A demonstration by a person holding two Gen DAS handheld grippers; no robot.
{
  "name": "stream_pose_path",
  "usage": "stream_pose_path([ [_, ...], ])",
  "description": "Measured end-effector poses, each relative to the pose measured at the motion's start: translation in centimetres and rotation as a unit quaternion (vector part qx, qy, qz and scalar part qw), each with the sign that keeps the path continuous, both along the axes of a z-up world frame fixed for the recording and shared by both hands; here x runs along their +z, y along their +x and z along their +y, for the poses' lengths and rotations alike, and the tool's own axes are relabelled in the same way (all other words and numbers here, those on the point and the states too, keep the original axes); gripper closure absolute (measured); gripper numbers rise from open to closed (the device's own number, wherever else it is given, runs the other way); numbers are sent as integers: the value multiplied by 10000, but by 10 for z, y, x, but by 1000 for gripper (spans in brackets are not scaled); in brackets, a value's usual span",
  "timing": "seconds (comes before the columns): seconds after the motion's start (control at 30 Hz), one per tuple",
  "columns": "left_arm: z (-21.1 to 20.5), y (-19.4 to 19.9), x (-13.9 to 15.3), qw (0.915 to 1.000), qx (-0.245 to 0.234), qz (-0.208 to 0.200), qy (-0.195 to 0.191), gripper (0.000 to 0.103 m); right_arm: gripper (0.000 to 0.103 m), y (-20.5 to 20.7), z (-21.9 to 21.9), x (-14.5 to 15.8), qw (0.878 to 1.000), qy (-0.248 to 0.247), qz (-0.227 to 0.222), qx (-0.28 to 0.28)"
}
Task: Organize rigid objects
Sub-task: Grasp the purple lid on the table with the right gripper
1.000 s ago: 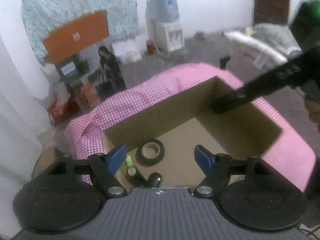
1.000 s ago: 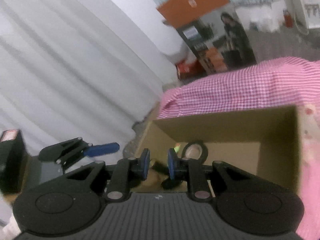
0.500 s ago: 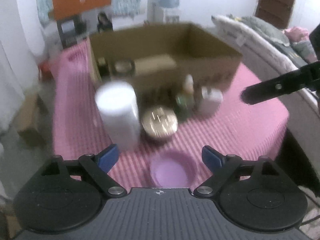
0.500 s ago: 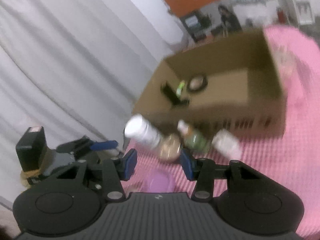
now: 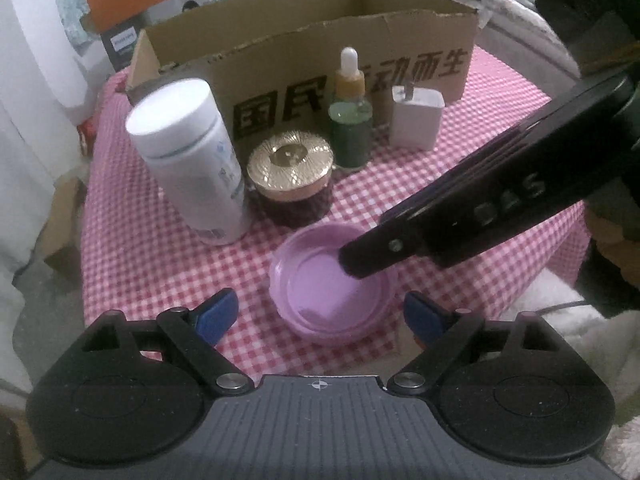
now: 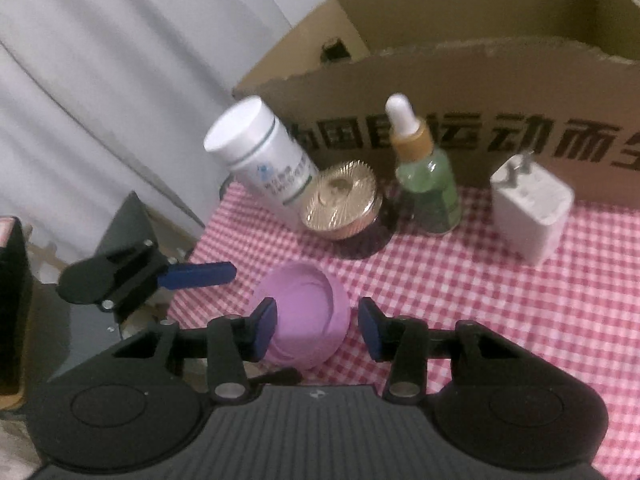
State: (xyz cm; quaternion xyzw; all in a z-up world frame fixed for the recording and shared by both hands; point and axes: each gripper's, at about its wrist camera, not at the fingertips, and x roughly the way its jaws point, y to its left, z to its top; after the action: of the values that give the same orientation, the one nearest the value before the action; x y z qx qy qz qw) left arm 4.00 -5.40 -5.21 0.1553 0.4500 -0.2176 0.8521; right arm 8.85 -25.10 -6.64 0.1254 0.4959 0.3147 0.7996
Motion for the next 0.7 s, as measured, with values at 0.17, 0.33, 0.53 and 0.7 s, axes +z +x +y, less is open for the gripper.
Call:
stream_pose_path([
  [0.17,1,-8,-11,9999,19,8,104,18,63,-1,8,-8,10000,-76,36,47],
  [0.33,3,-7,-13,10000,32,17,52,23,69,0,7,-8,9999,-149,-49,8],
  [0.53,1,-11,-12,10000,24,-87,11,33,77,-2,8,-10,9996,-237,-144,36],
  [0.7,-3,-15,-10,9997,-31,-212,109,33,83,-3,10,-14,9995,-262,-200,-6],
])
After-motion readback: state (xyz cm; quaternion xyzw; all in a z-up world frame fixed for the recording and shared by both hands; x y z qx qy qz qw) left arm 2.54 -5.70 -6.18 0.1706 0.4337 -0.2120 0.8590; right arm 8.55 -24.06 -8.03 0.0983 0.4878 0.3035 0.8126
